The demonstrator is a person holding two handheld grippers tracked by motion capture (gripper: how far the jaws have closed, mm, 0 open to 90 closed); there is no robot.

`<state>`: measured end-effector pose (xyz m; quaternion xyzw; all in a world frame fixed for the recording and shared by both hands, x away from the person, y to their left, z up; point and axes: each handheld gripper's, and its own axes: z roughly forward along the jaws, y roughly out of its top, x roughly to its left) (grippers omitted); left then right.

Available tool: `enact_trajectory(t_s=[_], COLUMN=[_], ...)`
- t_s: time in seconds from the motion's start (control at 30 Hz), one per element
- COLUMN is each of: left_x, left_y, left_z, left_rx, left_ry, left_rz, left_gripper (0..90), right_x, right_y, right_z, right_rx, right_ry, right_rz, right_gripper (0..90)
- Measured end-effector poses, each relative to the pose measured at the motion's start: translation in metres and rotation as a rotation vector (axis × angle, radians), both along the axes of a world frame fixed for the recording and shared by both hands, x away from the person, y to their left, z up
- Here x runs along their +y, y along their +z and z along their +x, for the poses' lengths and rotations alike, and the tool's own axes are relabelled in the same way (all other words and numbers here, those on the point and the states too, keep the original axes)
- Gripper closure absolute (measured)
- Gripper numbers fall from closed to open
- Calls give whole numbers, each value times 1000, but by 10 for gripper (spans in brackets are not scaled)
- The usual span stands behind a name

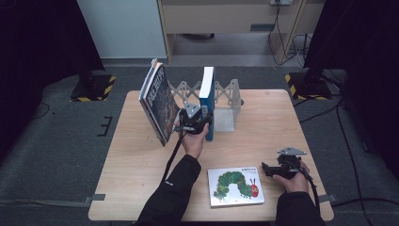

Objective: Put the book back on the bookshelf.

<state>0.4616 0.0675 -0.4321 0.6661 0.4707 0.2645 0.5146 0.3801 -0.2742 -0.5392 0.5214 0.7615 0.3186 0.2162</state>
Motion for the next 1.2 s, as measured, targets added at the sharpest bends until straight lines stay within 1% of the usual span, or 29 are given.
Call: enact_trajectory(t_s=[0.1,0.13,0.2,0.23,0.3,0.37,0.4,0.47,0.6,0.63,0.67,0.77,0.9,0.97,1.0,1.07,1.13,1.17,1.2], left_x=[-1,0,1,3,5,5,6,6,10,12,13,19,27,33,34,38,41,44,46], left_y=[1,1,0,0,0,0,1,2,6,8,9,14,19,21,22,22,22,22,20], left_z=[-3,-5,-7,-8,-8,-8,-9,-10,-15,-17,-19,-28,-39,-46,-48,-55,-62,-66,-70], left_rx=[-6,-5,-13,-15,-9,-13,-18,-16,-14,-8,-5,-2,11,27,30,41,48,60,75], left_ry=[-22,-36,-37,-43,-50,-55,-52,-64,-90,-102,-107,-132,-168,-185,-187,-194,-202,-208,-222], left_rz=[33,27,34,30,25,33,43,31,23,10,6,22,20,6,6,19,32,39,36], left_gripper=[520,512,504,503,485,486,486,486,475,471,463,452,433,428,418,414,406,404,402], right_x=[0,0,0,0,0,0,0,0,0,0,0,0,0,0,0,0,0,0,0], right_y=[0,0,0,0,0,0,0,0,0,0,0,0,0,0,0,0,0,0,0], right_z=[0,0,0,0,0,0,0,0,0,0,0,0,0,0,0,0,0,0,0], right_rx=[0,3,1,2,2,3,0,0,1,-1,-2,-1,-1,-1,-1,8,6,6,7], right_ry=[0,2,0,1,1,1,1,0,0,0,0,-1,-1,-1,-1,12,15,15,15], right_rz=[0,-1,0,-1,-1,-1,-1,0,1,0,0,1,2,2,2,0,-2,-2,-2], right_gripper=[30,30,30,30,30,30,30,30,30,29,29,29,29,29,26,17,17,17,17])
